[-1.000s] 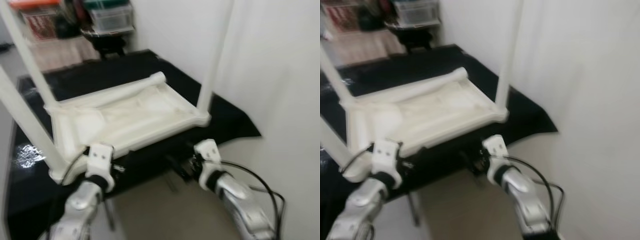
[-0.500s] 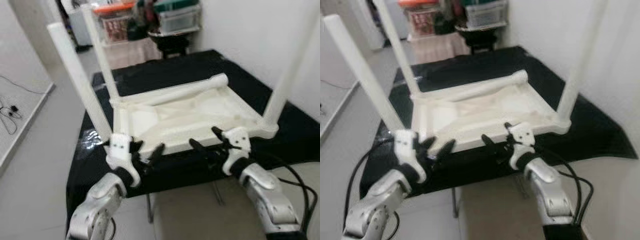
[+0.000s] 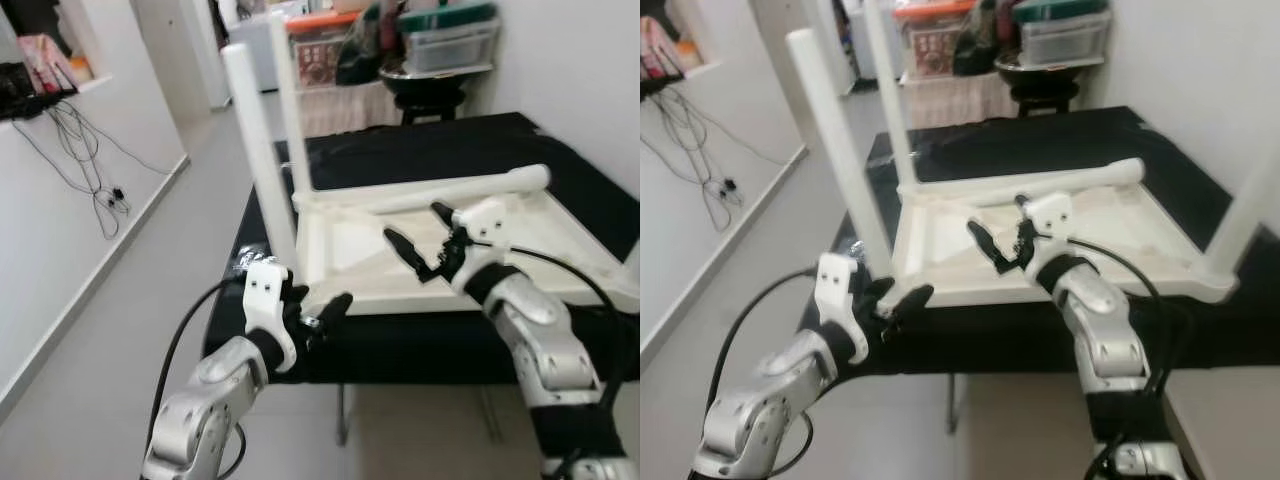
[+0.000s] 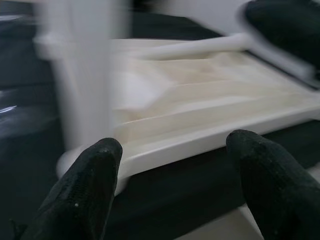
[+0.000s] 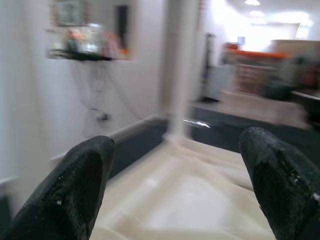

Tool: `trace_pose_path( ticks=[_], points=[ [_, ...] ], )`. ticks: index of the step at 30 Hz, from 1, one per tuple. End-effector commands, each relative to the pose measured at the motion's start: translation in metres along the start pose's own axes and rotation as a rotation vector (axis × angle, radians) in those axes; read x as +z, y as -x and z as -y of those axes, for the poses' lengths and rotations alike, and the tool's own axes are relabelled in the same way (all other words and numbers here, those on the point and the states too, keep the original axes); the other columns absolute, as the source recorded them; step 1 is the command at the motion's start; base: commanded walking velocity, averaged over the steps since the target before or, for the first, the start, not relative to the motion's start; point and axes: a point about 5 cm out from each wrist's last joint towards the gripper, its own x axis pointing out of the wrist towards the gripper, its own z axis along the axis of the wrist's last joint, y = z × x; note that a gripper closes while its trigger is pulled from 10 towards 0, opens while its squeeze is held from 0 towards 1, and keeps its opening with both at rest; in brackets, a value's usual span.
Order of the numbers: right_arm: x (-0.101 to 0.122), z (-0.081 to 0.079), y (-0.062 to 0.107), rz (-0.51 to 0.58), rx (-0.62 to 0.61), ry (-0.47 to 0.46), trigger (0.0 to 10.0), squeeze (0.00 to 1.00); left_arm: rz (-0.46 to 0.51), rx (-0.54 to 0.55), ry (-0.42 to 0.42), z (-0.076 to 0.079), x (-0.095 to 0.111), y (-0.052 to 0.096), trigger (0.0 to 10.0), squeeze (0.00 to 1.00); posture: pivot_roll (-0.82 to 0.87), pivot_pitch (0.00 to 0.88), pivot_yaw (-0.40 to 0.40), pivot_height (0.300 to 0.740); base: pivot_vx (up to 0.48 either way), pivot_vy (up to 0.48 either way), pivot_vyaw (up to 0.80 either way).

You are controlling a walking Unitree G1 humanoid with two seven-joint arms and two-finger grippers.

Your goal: Building children table

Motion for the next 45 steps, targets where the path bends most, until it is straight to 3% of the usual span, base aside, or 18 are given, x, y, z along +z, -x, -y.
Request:
trace_pose_path(
  ticks=[1, 8, 13, 17, 18, 19, 21, 26, 30, 32, 35, 36, 38, 39, 42, 45],
  points=[
    [-0.003, 0.001, 0.006, -0.023, -0.009, 0.002, 10.0, 0.00, -0.018, -0.033, 0.008, 0.011, 0.000, -0.001, 10.0, 0.00, -0.12, 0.000, 0.072, 0.740, 0.000, -0.469, 0.00],
    [-0.014, -0.007, 0.024, -0.072, 0.006, -0.026, 10.0, 0.00, -0.007, -0.082, 0.045, 0.036, 0.004, 0.004, 10.0, 0.00, -0.13, 0.017, 0.072, 0.740, 0.000, -0.469, 0.00],
    [-0.022, -0.012, 0.032, -0.116, 0.060, -0.018, 10.0, 0.00, -0.014, -0.058, 0.064, 0.034, 0.002, 0.004, 10.0, 0.00, -0.13, 0.050, 0.098, 0.740, 0.000, -0.377, 0.44],
    [-0.022, -0.016, 0.038, -0.122, 0.095, -0.008, 10.0, 0.00, -0.027, -0.024, -0.018, 0.027, 0.000, 0.010, 10.0, 0.00, -0.12, 0.075, 0.116, 0.740, 0.000, 0.000, 0.80],
    [-0.019, -0.020, 0.039, -0.112, 0.112, -0.013, 10.0, 0.00, -0.031, 0.018, -0.061, 0.017, 0.001, 0.016, 10.0, 0.00, -0.11, 0.089, 0.110, 0.740, 0.000, 0.000, 0.80],
    [-0.015, -0.024, 0.037, -0.103, 0.132, -0.023, 10.0, 0.00, -0.026, 0.090, -0.127, 0.004, 0.005, 0.024, 10.0, 0.00, -0.08, 0.107, 0.082, 0.740, 0.000, 0.000, 0.80],
    [-0.010, -0.028, 0.034, -0.093, 0.157, -0.045, 10.0, 0.00, 0.001, 0.165, -0.152, -0.006, 0.013, 0.038, 10.0, 0.00, -0.06, 0.120, 0.062, 0.740, 0.000, 0.000, 0.80],
    [-0.009, -0.029, 0.032, -0.101, 0.174, -0.052, 10.0, 0.00, 0.016, 0.183, -0.176, -0.002, 0.017, 0.046, 10.0, 0.00, -0.06, 0.125, 0.055, 0.740, 0.000, 0.000, 0.80],
    [-0.011, -0.017, 0.016, -0.156, 0.155, -0.003, 10.0, 0.00, -0.010, 0.206, -0.269, 0.010, 0.012, 0.059, 10.0, 0.00, -0.02, 0.152, 0.050, 0.740, 0.000, 0.000, 0.60],
    [-0.012, -0.012, 0.011, -0.184, 0.140, 0.018, 10.0, 0.00, -0.030, 0.218, -0.279, 0.009, 0.008, 0.064, 10.0, 0.00, -0.02, 0.160, 0.054, 0.740, 0.000, 0.000, 0.00],
    [-0.010, -0.006, 0.000, -0.256, 0.146, 0.078, 10.0, 0.00, -0.060, 0.270, -0.276, -0.006, 0.003, 0.075, 10.0, 0.00, -0.03, 0.182, 0.032, 0.740, 0.000, 0.000, 0.00],
    [-0.008, -0.004, -0.005, -0.277, 0.146, 0.075, 10.0, 0.00, -0.041, 0.279, -0.222, -0.011, 0.003, 0.077, 10.0, 0.00, -0.03, 0.189, 0.019, 0.740, 0.000, 0.000, 0.00],
    [-0.008, -0.004, -0.005, -0.277, 0.146, 0.075, 10.0, 0.00, -0.041, 0.279, -0.222, -0.011, 0.003, 0.077, 10.0, 0.00, -0.03, 0.189, 0.019, 0.740, 0.000, 0.000, 0.00],
    [-0.007, -0.002, -0.009, -0.287, 0.145, 0.068, 10.0, 0.00, -0.023, 0.281, -0.182, -0.014, 0.004, 0.078, 10.0, 0.00, -0.03, 0.189, 0.019, 0.740, 0.000, 0.000, 0.00],
    [-0.005, -0.002, -0.013, -0.254, 0.088, 0.004, 10.0, 0.00, 0.021, 0.276, -0.226, -0.011, 0.009, 0.074, 10.0, 0.00, -0.03, 0.184, -0.002, 0.740, 0.000, 0.000, -0.27],
    [-0.016, -0.005, -0.003, -0.262, 0.034, -0.095, 10.0, 0.00, 0.068, 0.301, -0.255, -0.011, 0.015, 0.072, 10.0, 0.00, -0.03, 0.176, -0.009, 0.740, 0.000, 0.000, -0.80]
  ],
)
